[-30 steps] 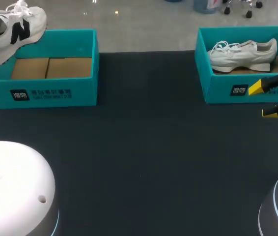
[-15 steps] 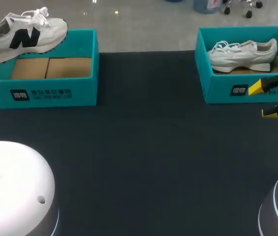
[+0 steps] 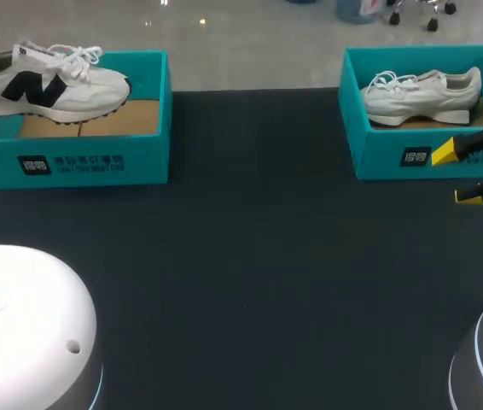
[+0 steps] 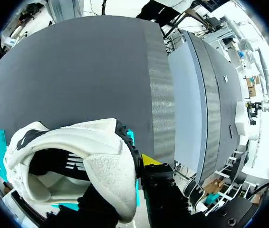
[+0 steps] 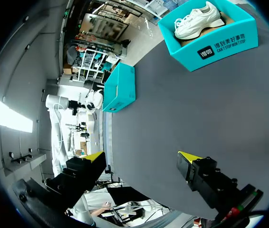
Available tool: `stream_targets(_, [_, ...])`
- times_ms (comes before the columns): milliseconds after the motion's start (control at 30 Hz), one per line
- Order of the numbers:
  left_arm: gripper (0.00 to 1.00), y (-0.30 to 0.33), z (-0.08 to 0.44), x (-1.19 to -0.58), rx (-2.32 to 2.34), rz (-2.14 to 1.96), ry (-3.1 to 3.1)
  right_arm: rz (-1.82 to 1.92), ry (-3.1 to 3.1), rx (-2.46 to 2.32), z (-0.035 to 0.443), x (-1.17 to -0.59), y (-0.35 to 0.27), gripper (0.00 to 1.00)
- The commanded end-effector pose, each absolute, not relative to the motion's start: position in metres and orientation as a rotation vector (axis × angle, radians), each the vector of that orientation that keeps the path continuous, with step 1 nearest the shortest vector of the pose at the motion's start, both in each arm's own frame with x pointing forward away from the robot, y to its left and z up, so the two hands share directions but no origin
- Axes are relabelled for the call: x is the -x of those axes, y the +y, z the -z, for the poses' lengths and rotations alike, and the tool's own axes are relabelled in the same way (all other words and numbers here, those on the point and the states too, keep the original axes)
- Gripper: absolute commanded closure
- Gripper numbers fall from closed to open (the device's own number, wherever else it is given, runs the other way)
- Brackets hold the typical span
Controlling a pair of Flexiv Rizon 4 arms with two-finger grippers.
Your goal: Take the shoe out of the shoebox, open the shoe tongue, remove and reinsert the insole, then place the shoe into the shoebox
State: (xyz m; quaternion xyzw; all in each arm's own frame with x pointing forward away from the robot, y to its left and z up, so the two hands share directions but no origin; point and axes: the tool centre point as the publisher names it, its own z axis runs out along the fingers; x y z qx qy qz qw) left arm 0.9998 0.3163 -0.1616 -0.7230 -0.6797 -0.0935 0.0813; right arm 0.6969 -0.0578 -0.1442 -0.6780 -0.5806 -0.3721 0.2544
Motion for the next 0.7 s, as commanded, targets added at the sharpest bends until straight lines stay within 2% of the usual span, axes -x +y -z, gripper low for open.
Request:
stream_targets(33, [1.0,0.317,0.169,-1.01,2.162,0.25,-2.034,1.009,-1.578,1.845,0.145,-0.697,-0.057,0.0])
stream_targets(700, [1.0,0.323,0.198,-1.058,2.225,0.309,-2.014,1.009,-1.578,1.845,0.145,-0.697,-0.057,0.0])
